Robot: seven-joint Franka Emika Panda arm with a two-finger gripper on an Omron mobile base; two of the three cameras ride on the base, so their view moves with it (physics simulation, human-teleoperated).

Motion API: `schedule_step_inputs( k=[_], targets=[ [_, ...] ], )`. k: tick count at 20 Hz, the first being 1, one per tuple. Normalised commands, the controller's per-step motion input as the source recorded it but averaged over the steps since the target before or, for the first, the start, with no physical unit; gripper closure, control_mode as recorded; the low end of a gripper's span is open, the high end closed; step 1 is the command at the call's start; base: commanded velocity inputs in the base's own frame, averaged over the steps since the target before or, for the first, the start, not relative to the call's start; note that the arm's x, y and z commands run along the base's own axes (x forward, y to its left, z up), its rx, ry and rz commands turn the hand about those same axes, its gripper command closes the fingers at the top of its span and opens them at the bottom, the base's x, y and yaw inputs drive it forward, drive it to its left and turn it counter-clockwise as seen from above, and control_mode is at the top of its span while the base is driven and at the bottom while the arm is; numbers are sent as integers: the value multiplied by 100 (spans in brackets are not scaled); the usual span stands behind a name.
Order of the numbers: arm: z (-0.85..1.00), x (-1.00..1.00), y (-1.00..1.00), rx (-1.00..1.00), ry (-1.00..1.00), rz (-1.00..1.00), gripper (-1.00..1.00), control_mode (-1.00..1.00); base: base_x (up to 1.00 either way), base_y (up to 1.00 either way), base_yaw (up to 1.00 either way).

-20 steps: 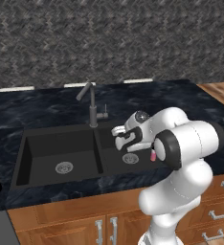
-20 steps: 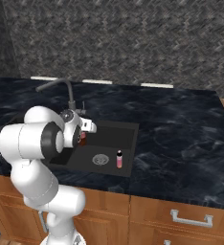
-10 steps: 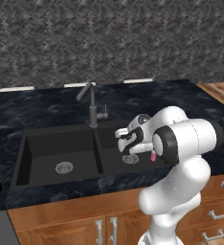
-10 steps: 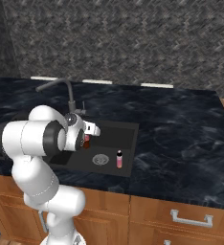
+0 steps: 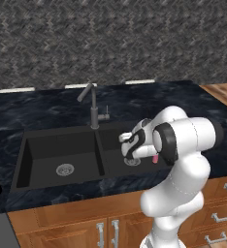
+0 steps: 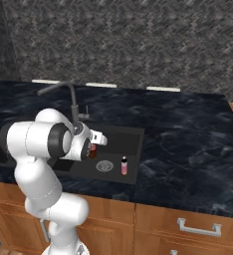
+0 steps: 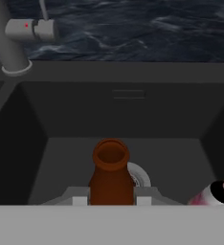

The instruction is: Place the large bottle from the dining counter next to the other large bottle outside the sink, and place the small bottle from the dining counter next to the other small bottle inside the sink.

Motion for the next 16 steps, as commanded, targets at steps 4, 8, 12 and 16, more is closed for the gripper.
schedule_step_inputs(
  k=[4, 8, 12, 16],
  targets=[
    [-18, 0, -9, 0, 0, -2, 100, -100, 0, 0, 0],
    [-17, 0, -7, 0, 0, -2, 100, -100, 0, 0, 0],
    [-17, 1, -9, 0, 0, -1, 100, -100, 0, 0, 0],
    [-14, 0, -10, 0, -1, -1, 100, -100, 0, 0, 0]
  ],
)
